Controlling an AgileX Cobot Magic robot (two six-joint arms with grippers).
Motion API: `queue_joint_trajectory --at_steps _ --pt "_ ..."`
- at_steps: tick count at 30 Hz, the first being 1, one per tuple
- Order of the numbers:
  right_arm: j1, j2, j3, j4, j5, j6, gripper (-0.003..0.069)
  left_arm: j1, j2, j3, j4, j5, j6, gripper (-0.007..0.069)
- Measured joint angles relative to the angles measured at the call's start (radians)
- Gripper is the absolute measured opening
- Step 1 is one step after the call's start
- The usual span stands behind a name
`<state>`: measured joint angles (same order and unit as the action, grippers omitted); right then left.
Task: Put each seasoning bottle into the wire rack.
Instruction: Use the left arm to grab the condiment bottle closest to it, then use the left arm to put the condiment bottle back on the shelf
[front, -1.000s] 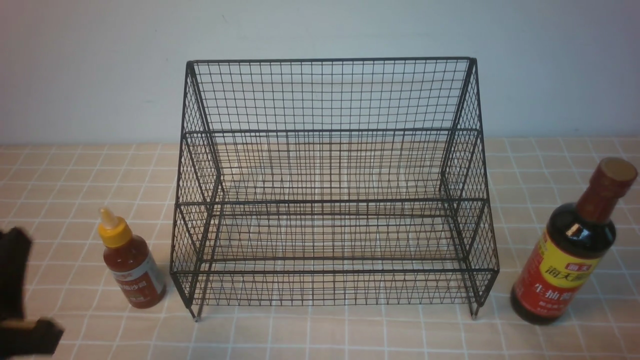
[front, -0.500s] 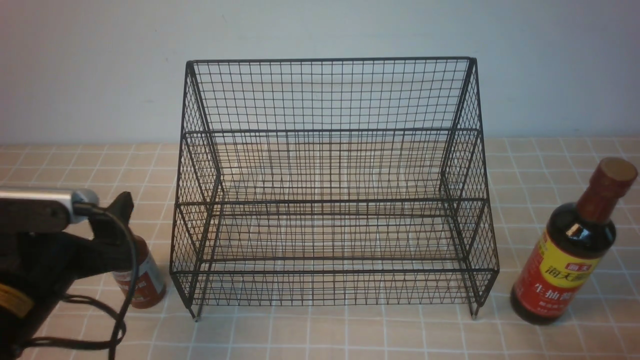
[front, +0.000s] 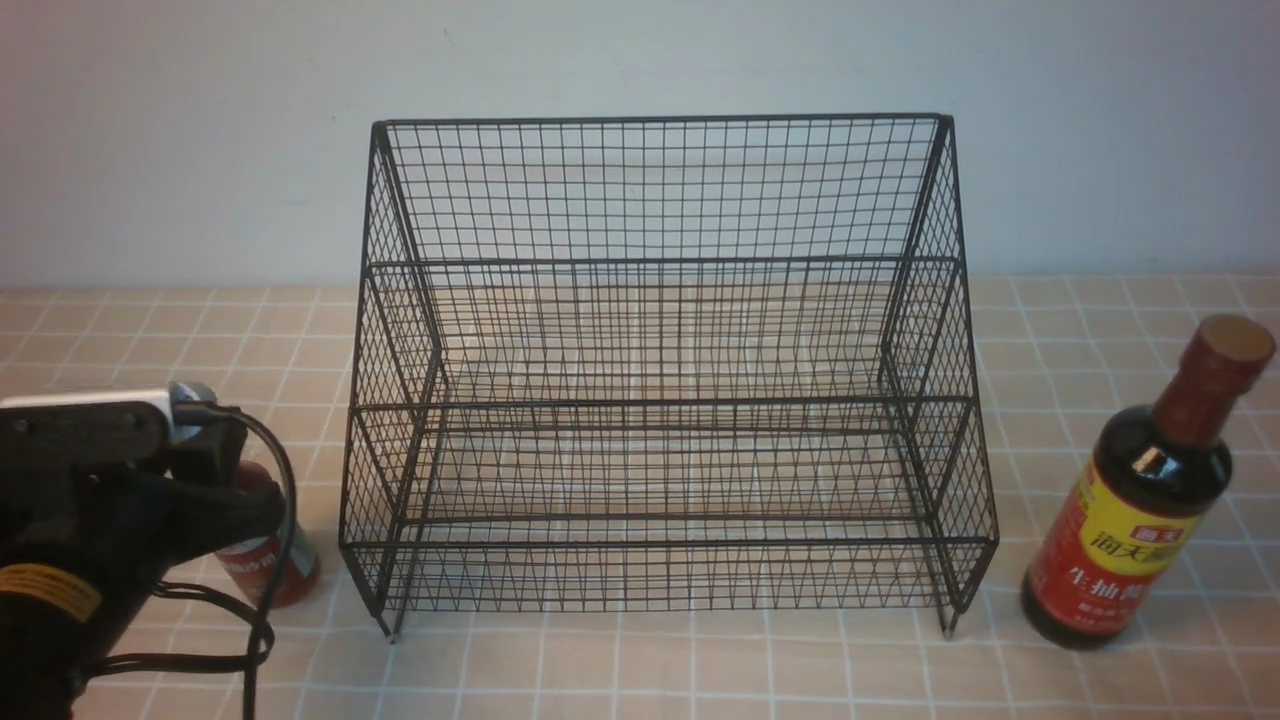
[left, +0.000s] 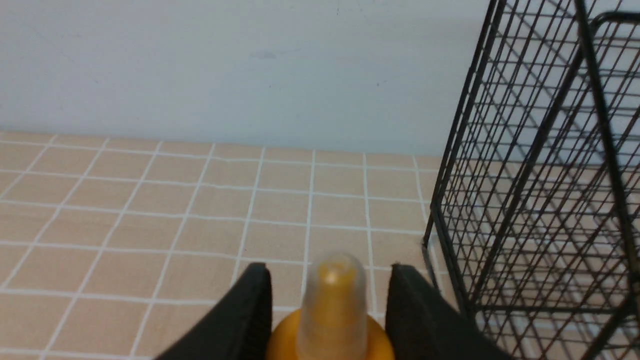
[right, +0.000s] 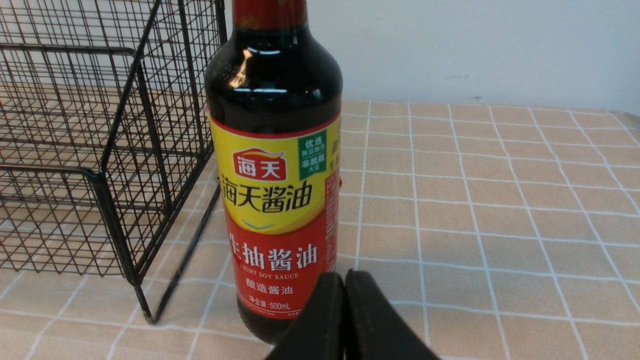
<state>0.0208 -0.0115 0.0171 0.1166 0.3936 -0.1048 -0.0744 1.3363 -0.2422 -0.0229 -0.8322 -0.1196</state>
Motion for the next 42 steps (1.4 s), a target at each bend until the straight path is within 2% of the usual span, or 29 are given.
queue_joint_trajectory --at_steps 3,4,5,6,10,12,16,19,20,25,29,35,42 --pt "0.000 0.000 0.000 0.000 0.000 0.000 -0.0014 0.000 -0.187 -0.020 -0.002 0.172 0.006 0.0265" --pt "0.000 0.000 0.000 0.000 0.000 0.000 -0.0014 0.000 -0.199 -0.025 -0.002 0.185 0.006 0.0265" --pt "0.000 0.000 0.000 0.000 0.000 0.000 -0.0014 0.000 -0.307 -0.057 0.001 0.314 0.006 0.0265" --pt "0.000 0.000 0.000 0.000 0.000 0.000 -0.0014 0.000 -0.331 -0.067 0.005 0.345 0.006 0.0265" --pt "0.000 0.000 0.000 0.000 0.000 0.000 -0.0014 0.000 -0.548 -0.208 0.031 0.677 0.001 0.0265" --pt "0.000 0.000 0.000 0.000 0.000 0.000 -0.0014 0.000 -0.609 -0.276 0.032 0.791 -0.020 0.0265" --pt "0.000 0.000 0.000 0.000 0.000 0.000 -0.0014 0.000 -0.674 -0.343 0.033 0.909 -0.103 0.0265" --pt "0.000 0.000 0.000 0.000 0.000 0.000 -0.0014 -0.014 -0.680 -0.350 0.034 0.922 -0.169 0.0265" --pt "0.000 0.000 0.000 0.000 0.000 0.000 -0.0014 -0.053 -0.671 -0.350 0.037 0.935 -0.200 0.0265" --pt "0.000 0.000 0.000 0.000 0.000 0.000 -0.0014 -0.192 -0.613 -0.350 0.043 0.918 -0.202 0.0265" --pt "0.000 0.000 0.000 0.000 0.000 0.000 -0.0014 -0.312 -0.453 -0.350 0.060 0.773 -0.155 0.0265" --pt "0.000 0.000 0.000 0.000 0.000 0.000 -0.0014 -0.333 -0.255 -0.351 0.062 0.581 -0.129 0.0265" --pt "0.000 0.000 0.000 0.000 0.000 -0.001 -0.0014 -0.333 -0.115 -0.352 0.063 0.511 -0.125 0.0265"
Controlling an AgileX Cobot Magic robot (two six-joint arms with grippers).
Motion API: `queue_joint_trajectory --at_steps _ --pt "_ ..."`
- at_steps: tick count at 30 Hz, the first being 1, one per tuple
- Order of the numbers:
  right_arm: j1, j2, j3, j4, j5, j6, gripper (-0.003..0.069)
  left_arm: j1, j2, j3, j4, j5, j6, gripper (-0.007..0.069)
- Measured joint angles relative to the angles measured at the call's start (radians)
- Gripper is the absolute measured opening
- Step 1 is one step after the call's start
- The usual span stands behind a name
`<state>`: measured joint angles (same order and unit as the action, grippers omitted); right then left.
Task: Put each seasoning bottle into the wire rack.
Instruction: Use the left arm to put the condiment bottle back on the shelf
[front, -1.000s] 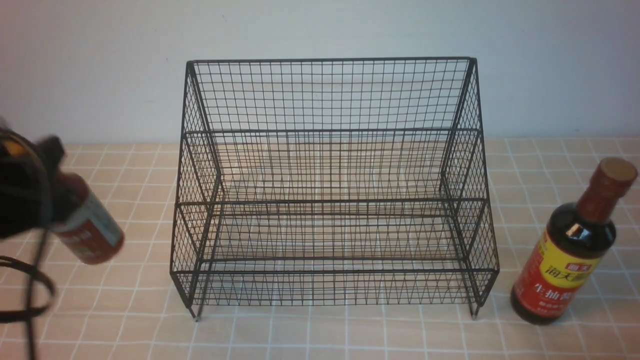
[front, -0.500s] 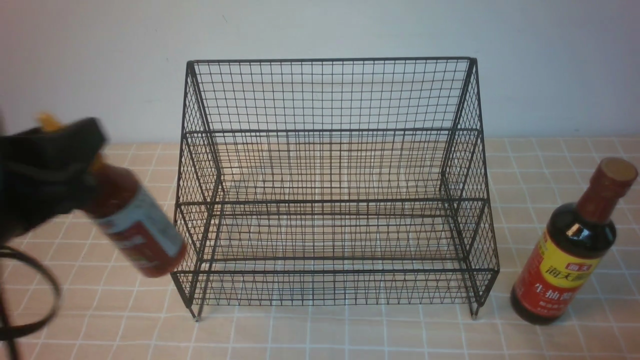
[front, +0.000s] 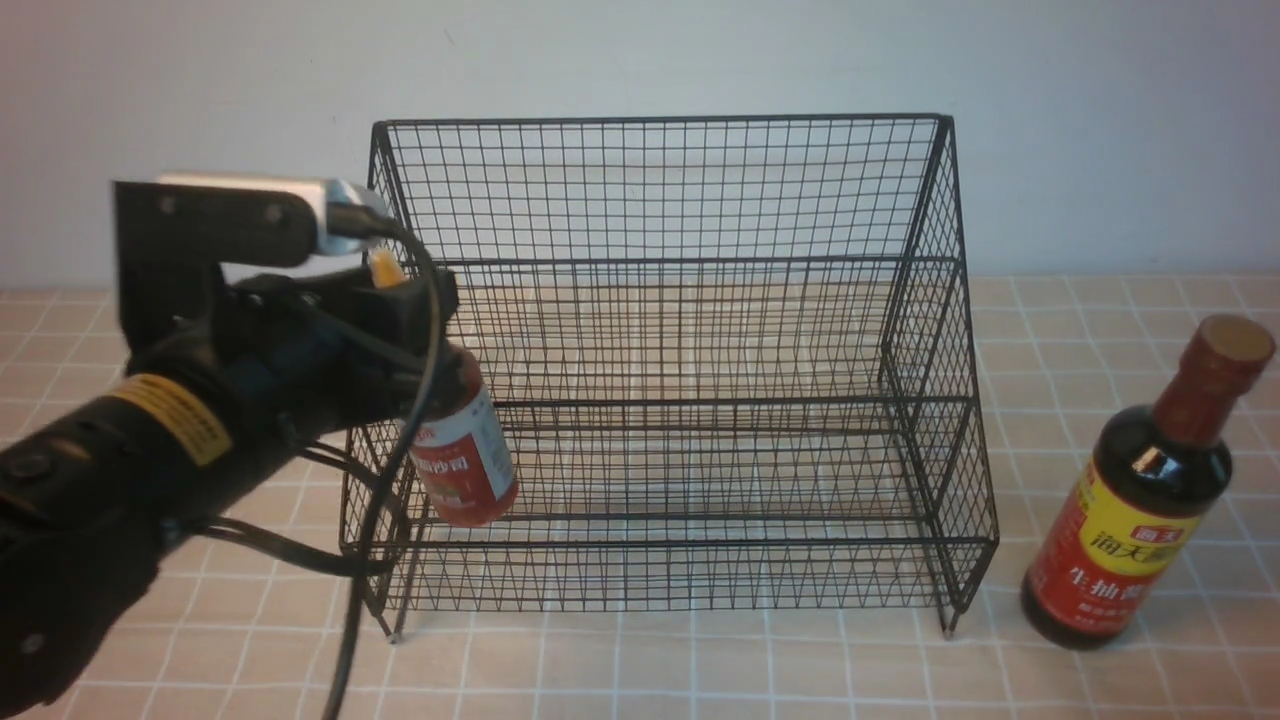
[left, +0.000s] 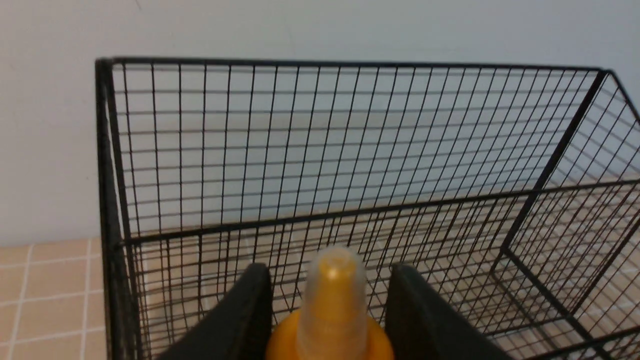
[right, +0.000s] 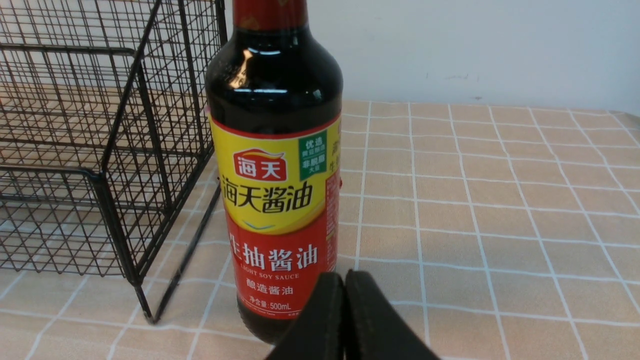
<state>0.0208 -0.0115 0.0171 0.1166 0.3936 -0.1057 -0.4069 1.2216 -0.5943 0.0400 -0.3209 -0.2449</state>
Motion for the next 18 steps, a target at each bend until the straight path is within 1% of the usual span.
queue_joint_trajectory --at_steps 4,8,13,15,17,18 --pt "0.000 0.000 0.000 0.000 0.000 -0.003 -0.0014 -0.002 0.046 0.000 0.000 0.002 0.003 0.0265" --pt "0.000 0.000 0.000 0.000 0.000 -0.004 -0.0014 -0.005 0.080 0.000 0.001 0.006 0.032 0.0265" --pt "0.000 0.000 0.000 0.000 0.000 -0.006 -0.0014 -0.005 0.120 -0.002 0.001 0.053 0.041 0.0265" --pt "0.000 0.000 0.000 0.000 0.000 -0.007 -0.0014 -0.005 0.125 -0.009 0.002 0.058 0.044 0.0289" --pt "0.000 0.000 0.000 0.000 0.000 -0.007 -0.0014 -0.005 0.128 -0.009 0.000 0.078 0.045 0.0336" --pt "0.000 0.000 0.000 0.000 0.000 -0.007 -0.0014 -0.005 0.129 -0.009 0.000 0.081 0.045 0.0347"
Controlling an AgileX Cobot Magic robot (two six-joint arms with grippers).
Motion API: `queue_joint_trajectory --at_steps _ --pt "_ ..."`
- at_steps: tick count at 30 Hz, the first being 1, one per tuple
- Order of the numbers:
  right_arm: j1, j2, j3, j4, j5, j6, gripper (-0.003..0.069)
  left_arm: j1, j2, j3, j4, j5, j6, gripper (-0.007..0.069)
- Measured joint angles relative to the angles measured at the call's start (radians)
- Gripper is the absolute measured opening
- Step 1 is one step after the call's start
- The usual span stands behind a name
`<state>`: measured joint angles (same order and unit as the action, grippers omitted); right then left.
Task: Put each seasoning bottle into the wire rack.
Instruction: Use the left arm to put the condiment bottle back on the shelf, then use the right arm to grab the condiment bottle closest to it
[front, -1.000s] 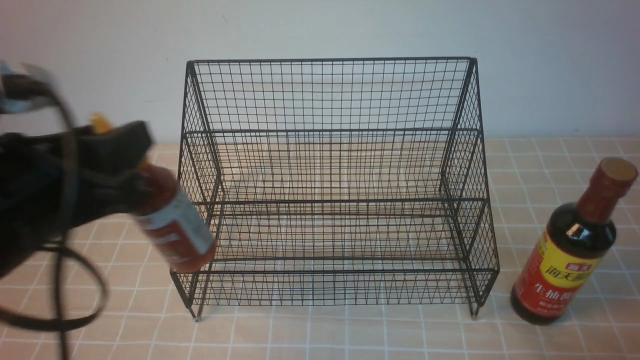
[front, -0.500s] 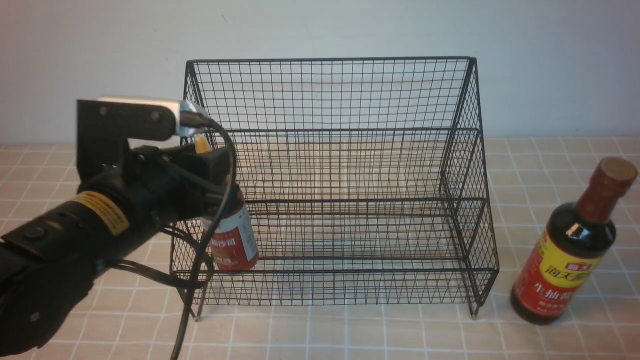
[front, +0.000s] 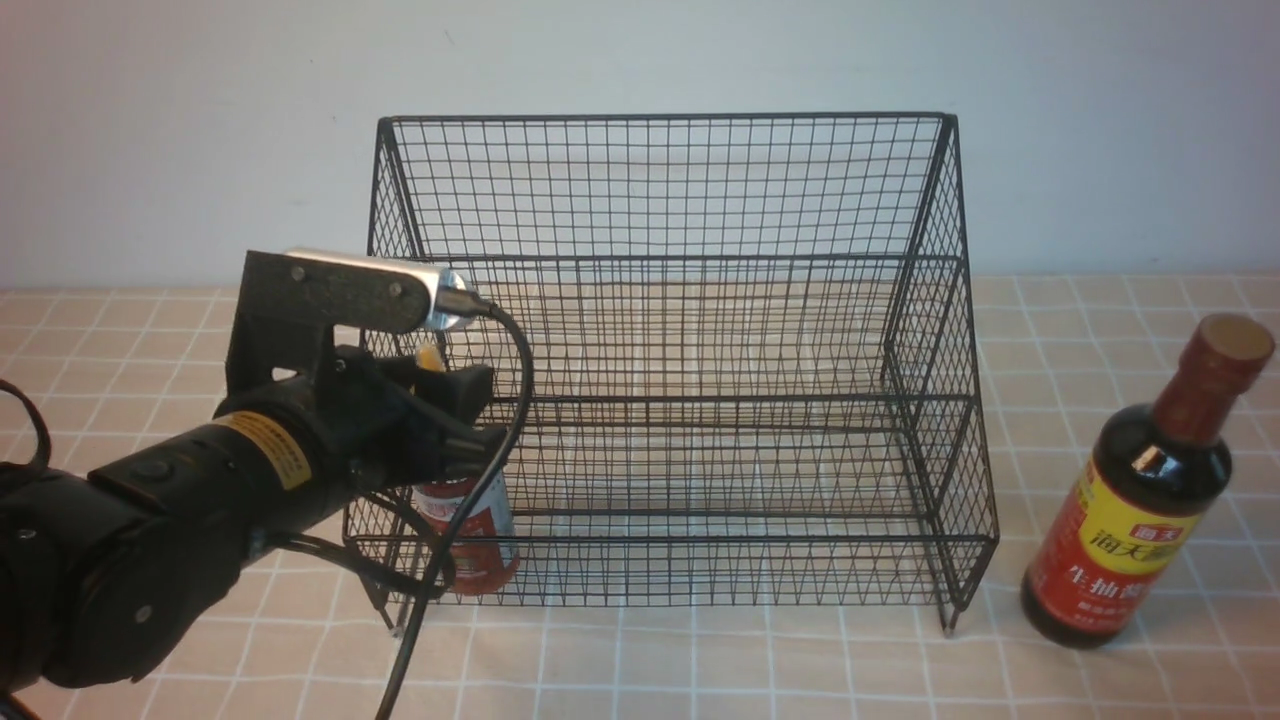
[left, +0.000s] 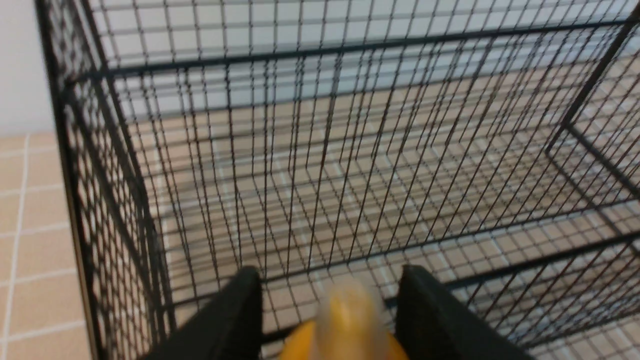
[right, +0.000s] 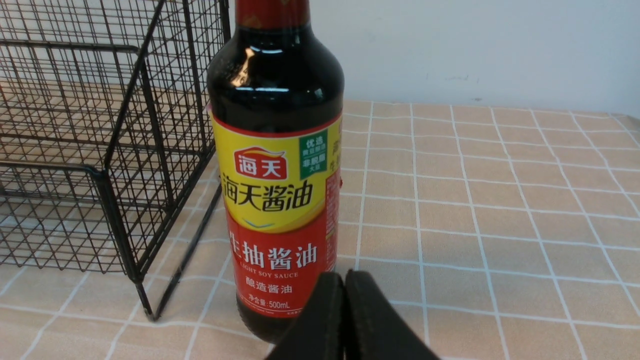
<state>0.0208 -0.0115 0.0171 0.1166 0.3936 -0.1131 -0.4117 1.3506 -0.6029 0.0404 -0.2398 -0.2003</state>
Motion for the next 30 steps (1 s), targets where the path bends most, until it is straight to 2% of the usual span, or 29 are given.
queue_joint_trajectory --at_steps 4,6,12,14,16,18,21,22,24,27,30 --pt "0.000 0.000 0.000 0.000 0.000 0.000 -0.0014 0.000 -0.010 0.000 0.000 0.031 0.001 0.0458" --pt "0.000 0.000 0.000 0.000 0.000 0.000 -0.0014 0.000 -0.036 0.000 0.000 0.068 0.001 0.0481" --pt "0.000 0.000 0.000 0.000 0.000 0.000 -0.0014 0.000 -0.157 -0.050 0.001 0.234 0.004 0.0490" --pt "0.000 0.000 0.000 0.000 0.000 0.000 -0.0014 0.000 -0.243 -0.105 0.001 0.408 0.005 0.0479" --pt "0.000 0.000 0.000 0.000 0.000 0.000 -0.0014 0.000 -0.304 -0.139 0.001 0.557 0.005 0.0453" --pt "0.000 0.000 0.000 0.000 0.000 0.000 -0.0014 0.000 -0.367 -0.170 0.001 0.700 0.005 0.0395" --pt "0.000 0.000 0.000 0.000 0.000 -0.001 -0.0014 0.000 -0.474 -0.194 -0.002 0.861 0.005 0.0252" --pt "0.000 0.000 0.000 0.000 0.000 -0.001 -0.0014 0.000 -0.536 -0.194 -0.007 0.916 0.005 0.0158" --pt "0.000 0.000 0.000 0.000 0.000 -0.001 -0.0014 0.000 -0.619 -0.195 -0.014 0.964 0.005 0.0059" --pt "0.000 0.000 0.000 0.000 0.000 -0.001 -0.0014 0.000 -0.747 -0.197 -0.019 0.995 0.005 0.0005" --pt "0.000 0.000 0.000 0.000 0.000 -0.001 -0.0014 0.000 -0.829 -0.197 -0.019 1.001 0.005 -0.0005"
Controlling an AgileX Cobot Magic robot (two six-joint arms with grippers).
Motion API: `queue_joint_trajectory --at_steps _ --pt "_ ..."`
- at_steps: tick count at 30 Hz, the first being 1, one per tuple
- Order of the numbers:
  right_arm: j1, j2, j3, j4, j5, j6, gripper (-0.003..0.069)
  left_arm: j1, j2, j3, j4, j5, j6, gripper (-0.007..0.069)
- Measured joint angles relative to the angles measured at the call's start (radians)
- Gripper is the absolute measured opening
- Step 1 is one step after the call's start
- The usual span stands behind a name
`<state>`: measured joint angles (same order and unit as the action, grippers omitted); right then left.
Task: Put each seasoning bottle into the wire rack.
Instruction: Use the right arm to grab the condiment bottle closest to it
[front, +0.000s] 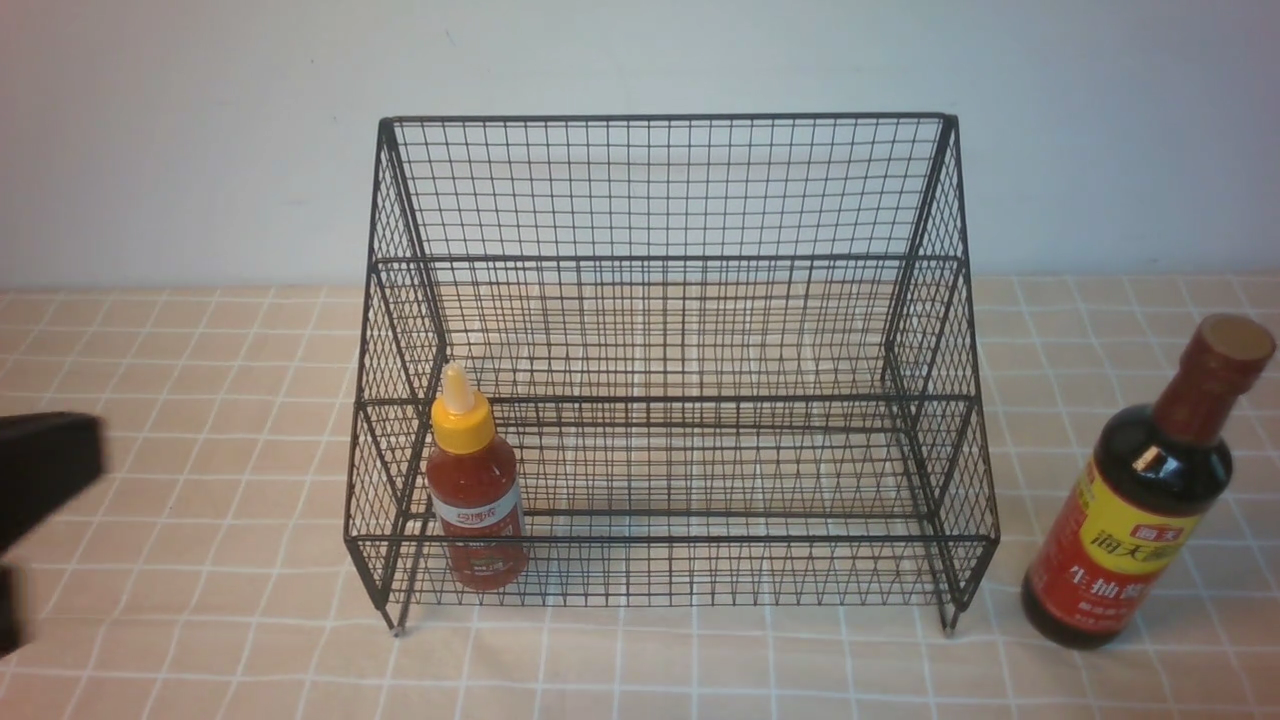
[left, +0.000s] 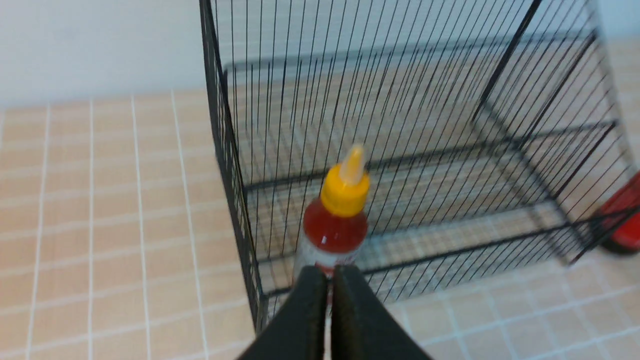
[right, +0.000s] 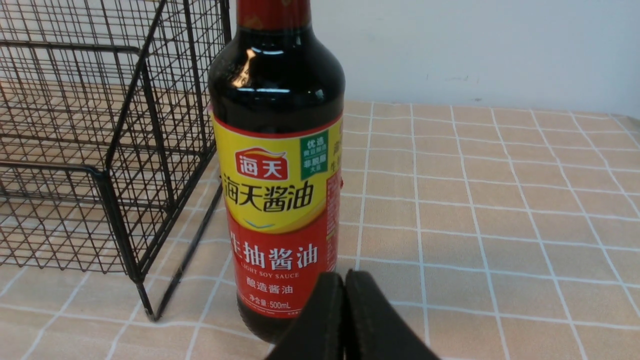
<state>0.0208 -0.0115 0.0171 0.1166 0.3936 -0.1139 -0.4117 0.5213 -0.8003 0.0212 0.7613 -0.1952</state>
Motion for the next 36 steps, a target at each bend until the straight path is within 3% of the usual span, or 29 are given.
queue_joint_trajectory --at_steps 8,19,26,30,36 --pt "0.000 0.000 0.000 0.000 0.000 0.000 -0.0014 0.000 -0.220 -0.001 -0.007 0.019 -0.001 -0.0007" --pt "0.000 0.000 0.000 0.000 0.000 0.000 -0.0014 0.017 -0.287 0.056 0.009 -0.018 0.044 -0.0007" --pt "0.000 0.000 0.000 0.000 0.000 0.000 -0.0014 0.194 -0.462 0.436 -0.053 -0.217 0.240 -0.0007" --pt "0.000 0.000 0.000 0.000 0.000 0.000 -0.0014 0.279 -0.532 0.680 -0.060 -0.287 0.269 -0.0007" --pt "0.000 0.000 0.000 0.000 -0.002 0.000 -0.0014 0.307 -0.533 0.819 -0.061 -0.343 0.267 -0.0007"
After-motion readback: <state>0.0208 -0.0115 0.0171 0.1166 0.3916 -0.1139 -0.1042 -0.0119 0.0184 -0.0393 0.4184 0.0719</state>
